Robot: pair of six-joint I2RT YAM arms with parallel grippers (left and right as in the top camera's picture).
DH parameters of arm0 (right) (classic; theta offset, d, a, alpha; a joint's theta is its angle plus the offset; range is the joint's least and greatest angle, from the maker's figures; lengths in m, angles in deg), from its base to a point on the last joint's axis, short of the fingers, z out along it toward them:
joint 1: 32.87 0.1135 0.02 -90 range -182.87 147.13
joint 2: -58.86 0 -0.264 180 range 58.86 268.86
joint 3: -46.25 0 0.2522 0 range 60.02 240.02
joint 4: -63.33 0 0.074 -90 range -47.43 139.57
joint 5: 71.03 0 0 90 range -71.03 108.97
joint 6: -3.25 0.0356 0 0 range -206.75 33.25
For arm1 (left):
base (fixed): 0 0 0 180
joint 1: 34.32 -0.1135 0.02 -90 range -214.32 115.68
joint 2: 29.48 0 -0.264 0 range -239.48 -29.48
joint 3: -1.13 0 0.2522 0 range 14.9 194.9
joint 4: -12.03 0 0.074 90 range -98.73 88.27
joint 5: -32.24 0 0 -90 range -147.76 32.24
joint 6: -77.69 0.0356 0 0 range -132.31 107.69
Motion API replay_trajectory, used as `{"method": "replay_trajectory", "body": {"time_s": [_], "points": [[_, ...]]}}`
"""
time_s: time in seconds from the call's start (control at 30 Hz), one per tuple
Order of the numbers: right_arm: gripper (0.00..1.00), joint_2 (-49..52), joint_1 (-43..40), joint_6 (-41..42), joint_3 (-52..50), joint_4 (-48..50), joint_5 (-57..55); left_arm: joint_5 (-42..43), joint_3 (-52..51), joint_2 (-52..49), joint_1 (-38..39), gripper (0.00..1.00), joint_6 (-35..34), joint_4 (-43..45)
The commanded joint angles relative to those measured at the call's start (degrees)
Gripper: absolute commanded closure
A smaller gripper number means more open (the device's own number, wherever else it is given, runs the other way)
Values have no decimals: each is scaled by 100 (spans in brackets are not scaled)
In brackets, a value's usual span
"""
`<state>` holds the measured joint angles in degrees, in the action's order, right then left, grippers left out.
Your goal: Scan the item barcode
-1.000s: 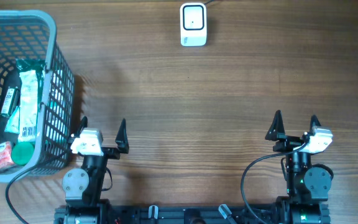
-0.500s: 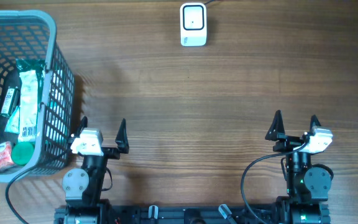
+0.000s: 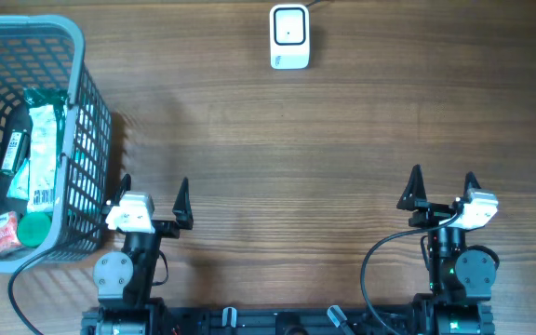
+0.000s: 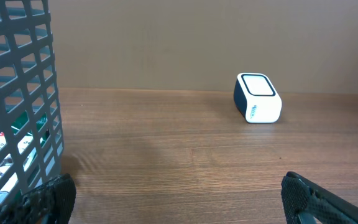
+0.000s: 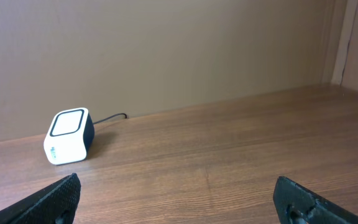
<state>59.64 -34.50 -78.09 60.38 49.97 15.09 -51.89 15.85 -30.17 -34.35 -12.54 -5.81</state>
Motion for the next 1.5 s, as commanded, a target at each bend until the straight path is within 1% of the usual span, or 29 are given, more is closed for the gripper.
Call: {"method": "replay_trajectory", "body": {"time_s": [0.0,1.0,1.1,1.2,1.23,1.33,1.4,1.47], "points": [[0,-13,-13,-101,-7,17,94,-37,-63,35,31,0,90,9],[0,-13,-11,-101,-7,20,94,-81,-63,35,31,0,151,22],[0,-13,-13,-101,-7,20,94,33,-61,31,31,0,151,94],[0,-13,-13,-103,-7,17,94,1097,315,-4,31,0,101,-35],[0,-13,-13,-101,-7,20,94,1167,557,-83,31,0,-39,-129],[0,-13,-13,-101,-7,20,94,1174,1392,-568,31,0,-68,-446],[0,-13,-13,-103,-7,20,94,1257,1980,-1097,31,0,-66,-455],[0,-13,-11,-101,-7,20,94,1237,2872,-1934,20,0,-332,-616]]}}
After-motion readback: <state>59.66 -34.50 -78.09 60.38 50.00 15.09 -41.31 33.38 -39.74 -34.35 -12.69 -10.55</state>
